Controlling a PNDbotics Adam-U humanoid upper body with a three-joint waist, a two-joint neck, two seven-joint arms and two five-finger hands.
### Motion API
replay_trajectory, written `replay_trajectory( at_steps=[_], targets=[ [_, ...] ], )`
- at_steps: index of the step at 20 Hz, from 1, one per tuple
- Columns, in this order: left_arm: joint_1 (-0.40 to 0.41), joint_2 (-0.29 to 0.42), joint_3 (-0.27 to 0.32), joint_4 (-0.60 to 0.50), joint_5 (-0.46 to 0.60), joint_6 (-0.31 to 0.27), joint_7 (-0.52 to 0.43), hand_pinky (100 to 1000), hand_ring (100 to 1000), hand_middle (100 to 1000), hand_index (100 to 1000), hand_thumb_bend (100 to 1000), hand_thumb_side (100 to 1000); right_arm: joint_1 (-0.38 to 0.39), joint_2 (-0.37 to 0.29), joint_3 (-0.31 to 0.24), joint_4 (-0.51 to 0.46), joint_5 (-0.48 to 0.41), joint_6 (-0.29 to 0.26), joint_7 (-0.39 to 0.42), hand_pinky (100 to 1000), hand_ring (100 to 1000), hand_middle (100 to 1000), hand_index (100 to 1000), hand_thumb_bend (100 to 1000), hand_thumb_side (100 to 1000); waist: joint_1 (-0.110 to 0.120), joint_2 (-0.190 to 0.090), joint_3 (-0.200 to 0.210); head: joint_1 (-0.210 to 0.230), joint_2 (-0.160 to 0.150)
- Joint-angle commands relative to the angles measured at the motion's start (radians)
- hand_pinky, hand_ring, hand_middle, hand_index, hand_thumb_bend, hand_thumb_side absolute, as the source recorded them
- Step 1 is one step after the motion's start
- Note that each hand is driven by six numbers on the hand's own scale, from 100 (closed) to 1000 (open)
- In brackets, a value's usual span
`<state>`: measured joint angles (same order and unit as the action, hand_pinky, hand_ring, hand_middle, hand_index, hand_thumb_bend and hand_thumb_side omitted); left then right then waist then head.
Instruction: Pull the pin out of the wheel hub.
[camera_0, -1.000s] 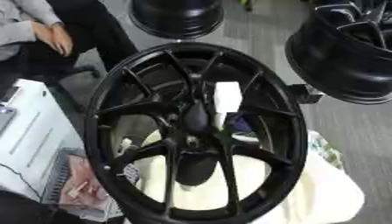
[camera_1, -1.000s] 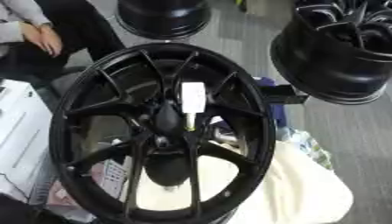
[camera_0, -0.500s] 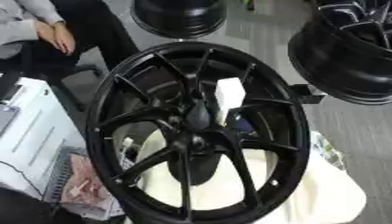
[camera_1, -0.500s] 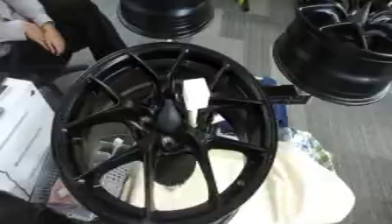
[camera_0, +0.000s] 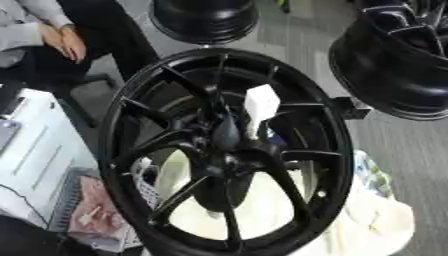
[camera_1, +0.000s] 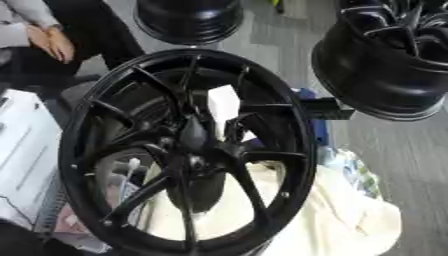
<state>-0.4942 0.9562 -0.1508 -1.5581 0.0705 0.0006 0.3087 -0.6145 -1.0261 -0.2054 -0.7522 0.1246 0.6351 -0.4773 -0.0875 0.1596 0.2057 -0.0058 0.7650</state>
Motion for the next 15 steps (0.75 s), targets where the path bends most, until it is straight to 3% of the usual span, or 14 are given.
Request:
replay_trajectory(
  at_steps=[1, 3, 6, 11, 15],
  targets=[
    [-0.017, 0.023, 0.009, -0.007, 0.001, -0.002, -0.003, 942, 836, 715, 876, 100, 565, -0.003, -0.062, 0.003, -0.069, -0.007, 0.272, -0.277, 833, 797, 902, 941, 275, 276, 0.006, -0.019, -0.002, 0.0, 0.005],
    [-0.019, 0.022, 0.008, -0.006, 0.001, -0.001, -0.004, 942, 836, 716, 876, 100, 562, 0.006, -0.065, 0.017, -0.128, 0.001, 0.272, -0.26, 826, 765, 850, 906, 244, 265, 0.007, -0.021, -0.003, 0.001, 0.005],
    [-0.023, 0.019, 0.005, -0.005, 0.0, -0.002, -0.007, 941, 836, 717, 876, 100, 561, 0.015, -0.067, 0.038, -0.226, 0.034, 0.272, -0.213, 814, 731, 820, 880, 286, 226, 0.009, -0.024, -0.004, 0.0, 0.005],
    [-0.029, 0.015, 0.002, -0.004, -0.001, -0.003, -0.011, 941, 836, 717, 876, 100, 561, 0.021, -0.068, 0.067, -0.373, 0.124, 0.272, -0.083, 810, 717, 802, 865, 311, 215, 0.012, -0.027, -0.006, -0.002, 0.005],
    [-0.032, 0.014, 0.0, -0.007, -0.001, -0.004, -0.014, 942, 837, 718, 876, 100, 560, 0.02, -0.066, 0.068, -0.434, 0.204, 0.272, 0.011, 814, 719, 798, 861, 321, 209, 0.013, -0.027, -0.006, -0.004, 0.005]
  ],
)
